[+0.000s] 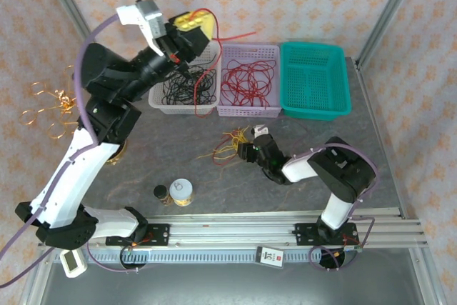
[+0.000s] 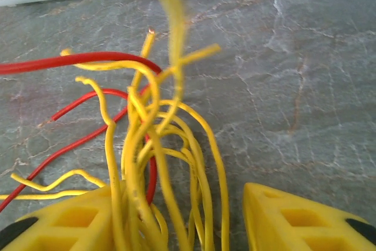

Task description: Untangle the cables

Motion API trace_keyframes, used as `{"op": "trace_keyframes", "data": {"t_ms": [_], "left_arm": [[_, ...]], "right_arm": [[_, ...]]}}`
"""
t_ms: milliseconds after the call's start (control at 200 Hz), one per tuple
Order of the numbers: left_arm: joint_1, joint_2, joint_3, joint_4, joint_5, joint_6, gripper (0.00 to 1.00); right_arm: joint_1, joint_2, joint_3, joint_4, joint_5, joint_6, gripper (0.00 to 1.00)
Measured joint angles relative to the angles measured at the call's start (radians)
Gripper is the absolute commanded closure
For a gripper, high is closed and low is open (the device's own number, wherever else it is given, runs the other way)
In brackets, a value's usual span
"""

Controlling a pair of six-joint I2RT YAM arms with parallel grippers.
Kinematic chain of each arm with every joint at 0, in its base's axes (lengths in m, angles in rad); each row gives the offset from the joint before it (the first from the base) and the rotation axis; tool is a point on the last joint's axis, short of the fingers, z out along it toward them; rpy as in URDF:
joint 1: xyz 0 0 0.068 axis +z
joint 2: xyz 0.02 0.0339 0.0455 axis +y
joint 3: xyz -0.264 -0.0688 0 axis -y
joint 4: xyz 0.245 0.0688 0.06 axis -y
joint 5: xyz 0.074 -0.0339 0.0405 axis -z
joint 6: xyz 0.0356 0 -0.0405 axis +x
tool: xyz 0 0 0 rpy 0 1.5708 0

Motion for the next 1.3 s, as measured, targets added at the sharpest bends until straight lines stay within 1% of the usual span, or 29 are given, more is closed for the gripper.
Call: {"op": "trace_keyframes", "data": {"t_ms": [45, 130, 225, 415, 561, 776, 896, 1121, 1301], "left_arm": [[0.0, 0.0, 0.018, 0.004, -0.011, 0.01, 1.0], [0.0, 0.0, 0.026, 0.007, -0.018, 0.026, 1.0], [0.0, 0.008, 0.02, 0.007, -0.026, 0.034, 1.0], [0.0, 0.05, -0.018, 0.006, -0.047, 0.041, 1.0], [0.001, 0.129, -0.016, 0.014, -0.06, 0.043, 1.0], [0.036, 0.317, 0.05, 0.068, -0.058, 0.034, 1.0], [0.074, 0.44, 0.141, 0.109, -0.05, 0.006, 1.0], [0.14, 0.698, 0.364, 0.202, -0.008, -0.072, 1.0], [0.176, 0.863, 0.438, 0.285, -0.005, -0.134, 1.0]], "right_arm": [[0.0, -0.001, -0.001, 0.0, 0.0, 0.002, 0.47], [0.0, -0.011, -0.002, -0.01, -0.001, 0.003, 0.43], [-0.002, -0.071, -0.019, -0.058, -0.009, -0.006, 0.36], [-0.002, -0.315, -0.032, -0.225, -0.034, -0.041, 0.26], [-0.005, -0.485, 0.003, -0.352, -0.03, -0.063, 0.24], [-0.014, -0.642, 0.023, -0.537, 0.001, -0.062, 0.23], [-0.016, -0.716, 0.02, -0.623, 0.015, -0.045, 0.23], [-0.017, -0.874, -0.013, -0.735, 0.049, 0.003, 0.22], [-0.017, -0.937, -0.034, -0.803, 0.068, 0.036, 0.22]]}}
